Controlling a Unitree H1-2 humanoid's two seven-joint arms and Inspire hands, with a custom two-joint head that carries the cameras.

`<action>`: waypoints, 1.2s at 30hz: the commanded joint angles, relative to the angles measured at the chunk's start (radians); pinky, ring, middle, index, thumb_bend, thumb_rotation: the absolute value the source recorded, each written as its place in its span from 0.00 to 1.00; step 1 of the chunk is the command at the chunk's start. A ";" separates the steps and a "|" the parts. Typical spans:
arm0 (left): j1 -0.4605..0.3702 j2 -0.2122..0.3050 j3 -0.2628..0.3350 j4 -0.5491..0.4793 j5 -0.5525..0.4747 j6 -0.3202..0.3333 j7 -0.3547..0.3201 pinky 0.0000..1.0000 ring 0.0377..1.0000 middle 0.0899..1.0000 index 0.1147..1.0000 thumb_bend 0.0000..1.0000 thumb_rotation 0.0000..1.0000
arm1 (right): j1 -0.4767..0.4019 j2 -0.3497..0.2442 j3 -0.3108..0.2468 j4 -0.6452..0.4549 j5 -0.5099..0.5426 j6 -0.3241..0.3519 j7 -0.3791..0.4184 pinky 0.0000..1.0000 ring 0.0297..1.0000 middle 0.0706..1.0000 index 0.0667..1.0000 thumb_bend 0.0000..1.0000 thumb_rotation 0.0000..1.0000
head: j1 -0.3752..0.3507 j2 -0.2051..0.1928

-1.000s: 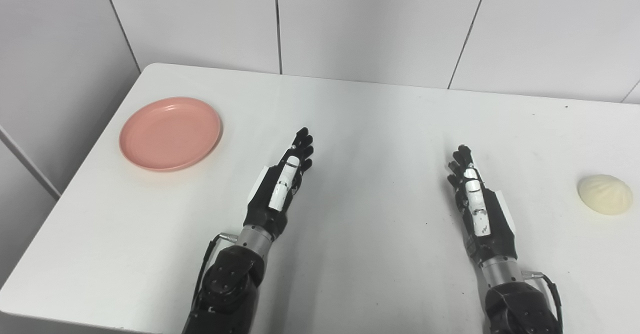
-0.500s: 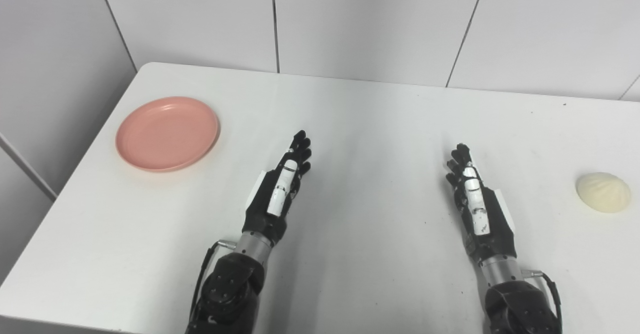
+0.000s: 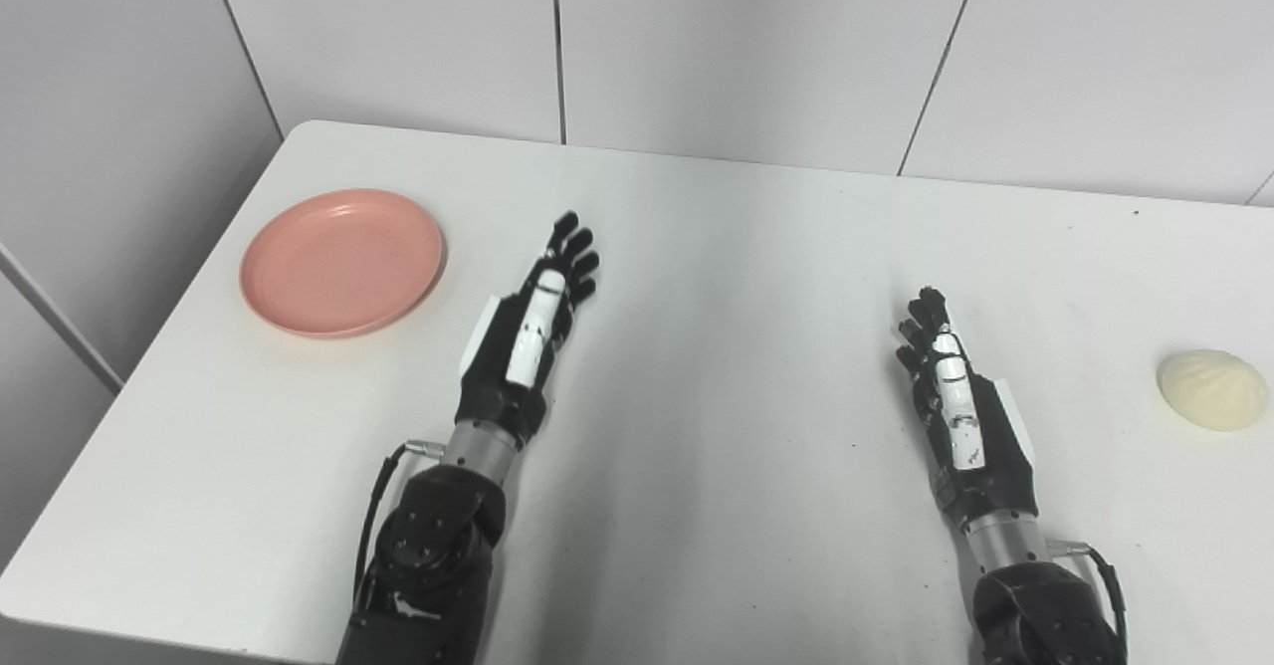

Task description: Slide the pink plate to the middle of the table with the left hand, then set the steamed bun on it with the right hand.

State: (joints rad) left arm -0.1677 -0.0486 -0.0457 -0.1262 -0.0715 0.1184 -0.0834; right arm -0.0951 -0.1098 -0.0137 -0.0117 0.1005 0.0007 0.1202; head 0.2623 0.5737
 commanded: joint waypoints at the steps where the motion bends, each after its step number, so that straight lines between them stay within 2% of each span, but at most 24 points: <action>1: -0.053 -0.011 0.012 -0.044 -0.008 -0.003 0.019 0.98 0.96 0.96 0.97 0.47 1.00 | 0.009 -0.009 -0.013 0.020 -0.003 0.003 -0.008 1.00 1.00 1.00 1.00 0.21 1.00 | 0.000 0.000; 9: -0.107 -0.020 0.064 -0.075 -0.010 -0.021 0.076 1.00 0.95 0.95 0.94 0.47 1.00 | 0.006 -0.018 -0.014 0.028 -0.005 0.006 -0.004 1.00 1.00 1.00 1.00 0.23 1.00 | 0.010 -0.009; 21: -0.154 0.041 0.184 -0.131 -0.054 -0.006 0.115 1.00 0.95 0.96 0.96 0.45 1.00 | 0.001 -0.021 -0.016 0.042 -0.002 -0.003 -0.003 1.00 1.00 1.00 1.00 0.20 1.00 | 0.019 -0.019; 36: -0.193 0.125 0.357 -0.113 -0.116 -0.067 0.183 1.00 0.96 0.96 0.97 0.44 1.00 | -0.003 -0.039 -0.028 0.059 0.021 -0.011 0.025 1.00 1.00 1.00 1.00 0.23 1.00 | 0.054 -0.014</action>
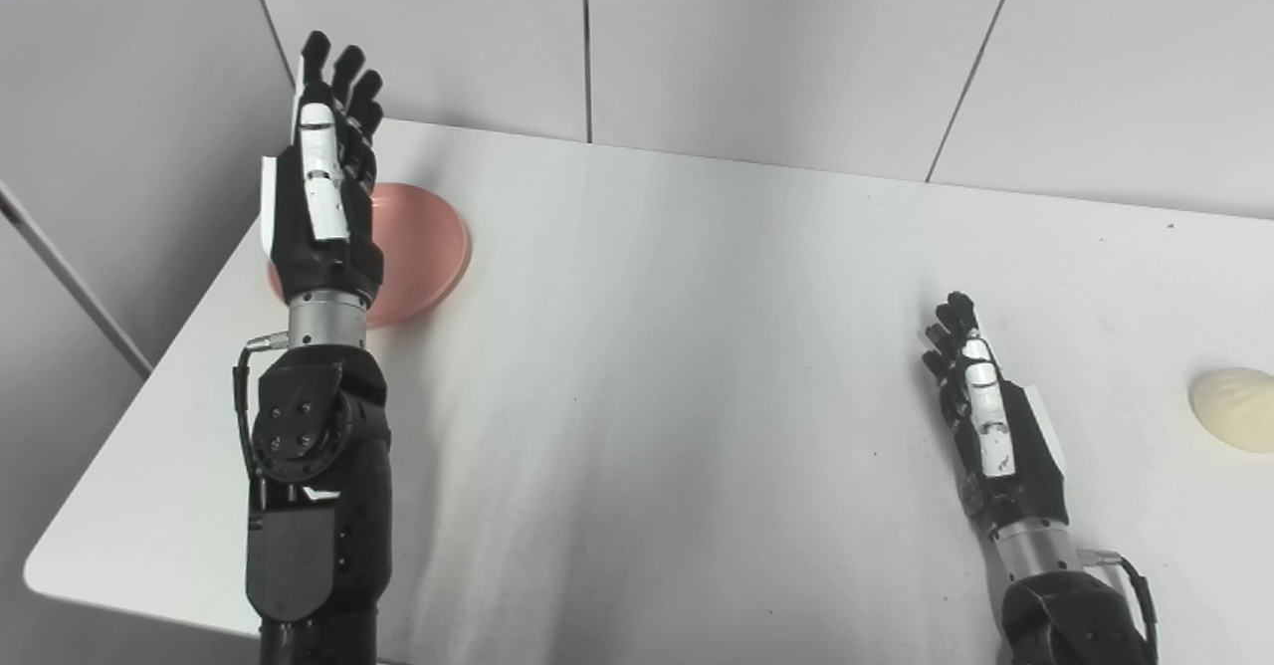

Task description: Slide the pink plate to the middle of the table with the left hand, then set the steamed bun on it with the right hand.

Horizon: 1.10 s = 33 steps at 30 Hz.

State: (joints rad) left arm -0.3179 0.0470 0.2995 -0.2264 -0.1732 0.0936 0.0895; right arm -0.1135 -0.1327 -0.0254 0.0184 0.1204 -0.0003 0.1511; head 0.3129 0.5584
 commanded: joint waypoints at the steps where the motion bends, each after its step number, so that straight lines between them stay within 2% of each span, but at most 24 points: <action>1: -0.045 0.035 0.024 -0.008 -0.020 -0.047 0.015 1.00 0.96 0.96 0.97 0.44 1.00 | 0.015 -0.017 -0.017 0.028 0.000 -0.011 -0.005 1.00 1.00 1.00 1.00 0.24 1.00 | 0.005 0.001; 6: -0.047 0.069 0.070 0.024 -0.045 -0.074 0.020 1.00 0.97 0.98 0.98 0.46 1.00 | 0.017 -0.019 -0.022 0.025 0.001 -0.012 -0.005 1.00 1.00 1.00 1.00 0.22 1.00 | 0.012 0.004; 10: -0.052 0.105 0.124 0.068 -0.075 -0.089 0.036 1.00 0.97 0.97 0.97 0.46 1.00 | 0.014 -0.025 -0.024 0.040 0.003 -0.039 0.004 1.00 1.00 1.00 1.00 0.22 1.00 | 0.016 0.007; 14: -0.056 0.140 0.166 0.147 -0.114 -0.144 0.025 1.00 0.97 0.97 0.98 0.48 1.00 | 0.013 -0.027 -0.027 0.040 0.005 -0.037 0.006 1.00 1.00 1.00 1.00 0.22 1.00 | 0.024 0.008; 23: -0.055 0.184 0.196 0.254 -0.170 -0.210 0.008 1.00 0.97 0.97 0.98 0.49 1.00 | 0.014 -0.028 -0.030 0.027 0.013 -0.013 0.009 1.00 1.00 1.00 1.00 0.22 1.00 | 0.027 0.010; 33: -0.060 0.211 0.197 0.354 -0.212 -0.201 0.007 0.99 0.97 0.98 0.98 0.46 1.00 | 0.013 -0.029 -0.031 0.020 0.017 -0.007 0.006 1.00 1.00 1.00 1.00 0.23 1.00 | 0.034 0.017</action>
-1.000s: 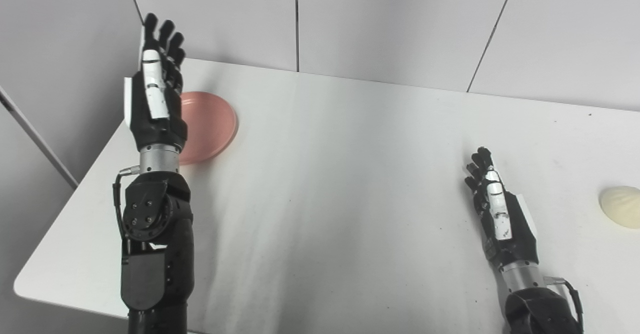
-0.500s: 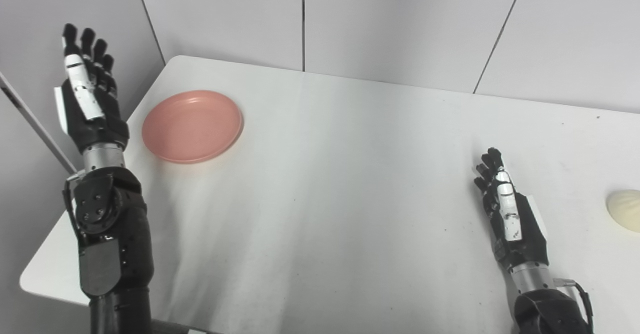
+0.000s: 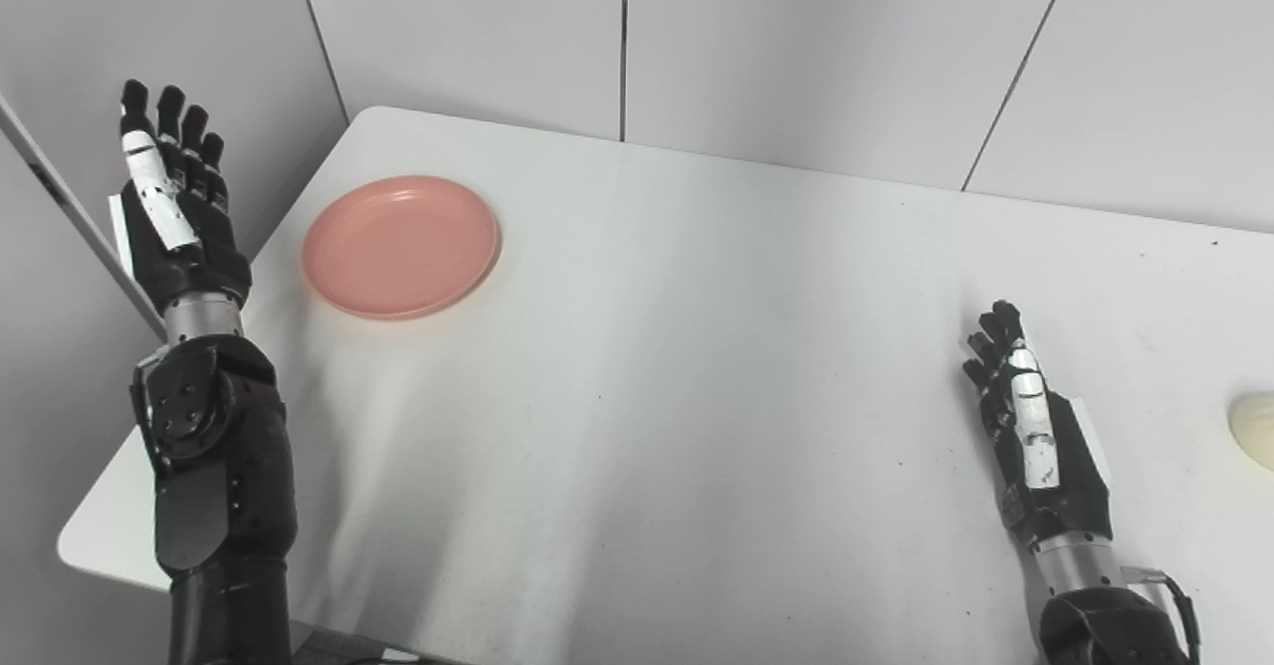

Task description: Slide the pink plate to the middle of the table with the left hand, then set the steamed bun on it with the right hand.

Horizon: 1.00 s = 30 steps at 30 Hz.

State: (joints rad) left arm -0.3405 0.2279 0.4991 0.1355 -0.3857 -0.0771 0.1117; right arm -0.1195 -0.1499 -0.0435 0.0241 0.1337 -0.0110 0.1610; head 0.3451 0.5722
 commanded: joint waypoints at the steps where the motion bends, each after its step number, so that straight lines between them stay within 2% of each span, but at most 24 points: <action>1: -0.039 0.034 -0.004 0.004 0.001 -0.031 -0.014 0.99 0.97 0.98 0.98 0.46 1.00 | 0.020 -0.011 -0.013 0.012 0.004 0.006 -0.004 1.00 1.00 1.00 1.00 0.23 1.00 | 0.002 0.003; 9: -0.050 0.051 -0.006 0.114 -0.008 -0.045 -0.021 1.00 0.97 0.98 0.98 0.46 1.00 | 0.023 -0.010 -0.010 -0.005 0.000 0.015 -0.006 1.00 1.00 1.00 1.00 0.22 1.00 | 0.012 0.010; 16: -0.059 0.052 -0.001 0.174 -0.013 -0.045 -0.017 1.00 0.98 0.97 0.98 0.44 1.00 | 0.021 -0.011 -0.013 0.009 0.004 -0.005 -0.005 1.00 1.00 1.00 1.00 0.21 1.00 | 0.010 0.012; 30: -0.064 0.045 -0.006 0.229 -0.013 -0.011 0.000 1.00 0.98 0.97 0.98 0.42 1.00 | 0.023 -0.012 -0.011 0.008 0.001 -0.008 -0.003 1.00 1.00 1.00 1.00 0.22 1.00 | 0.010 0.016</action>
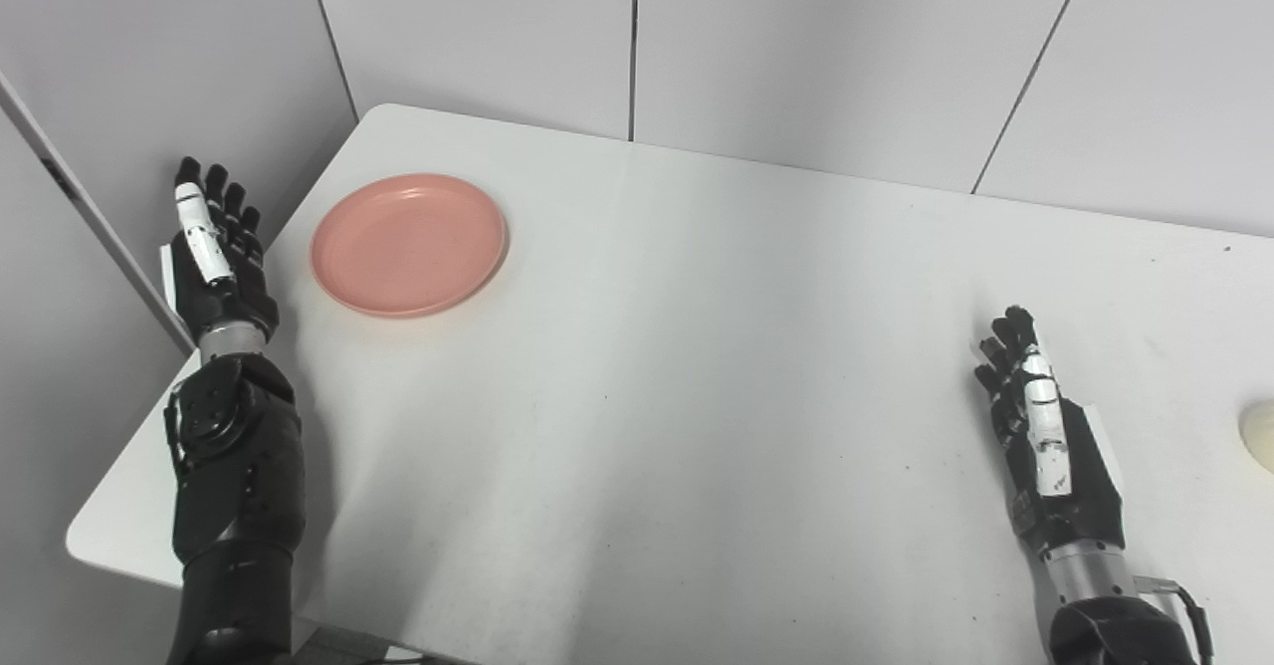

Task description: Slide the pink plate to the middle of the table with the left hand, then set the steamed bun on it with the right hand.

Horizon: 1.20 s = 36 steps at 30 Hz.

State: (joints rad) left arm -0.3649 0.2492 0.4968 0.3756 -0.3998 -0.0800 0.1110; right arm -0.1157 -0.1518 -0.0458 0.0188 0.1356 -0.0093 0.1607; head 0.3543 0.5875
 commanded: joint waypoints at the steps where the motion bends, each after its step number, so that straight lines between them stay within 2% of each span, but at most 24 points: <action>1: -0.040 0.025 -0.005 -0.005 0.001 -0.008 -0.001 1.00 0.98 0.97 0.98 0.42 1.00 | 0.019 -0.011 -0.009 0.015 0.001 -0.011 -0.001 1.00 1.00 1.00 1.00 0.22 1.00 | 0.001 0.000; 19: -0.069 0.023 -0.013 0.171 -0.013 -0.030 -0.022 1.00 0.98 0.96 0.96 0.40 1.00 | 0.017 -0.008 -0.006 0.010 0.003 0.007 -0.003 1.00 1.00 1.00 1.00 0.22 1.00 | -0.004 -0.001; 30: -0.094 0.021 -0.060 0.285 0.004 -0.071 -0.056 1.00 0.99 0.97 0.97 0.39 1.00 | 0.022 -0.002 -0.004 -0.010 -0.007 0.017 -0.010 1.00 1.00 1.00 1.00 0.22 1.00 | -0.010 0.003; 36: -0.101 0.008 -0.083 0.303 0.009 -0.060 -0.061 1.00 0.98 0.96 0.95 0.40 1.00 | 0.023 0.000 -0.003 -0.013 -0.010 0.017 -0.013 1.00 1.00 1.00 1.00 0.22 1.00 | -0.020 0.005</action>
State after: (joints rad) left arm -0.4774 0.2760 0.4294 0.6477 -0.3958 -0.1869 0.0508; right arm -0.1116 -0.1503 -0.0455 0.0129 0.1281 -0.0075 0.1558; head 0.3344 0.5936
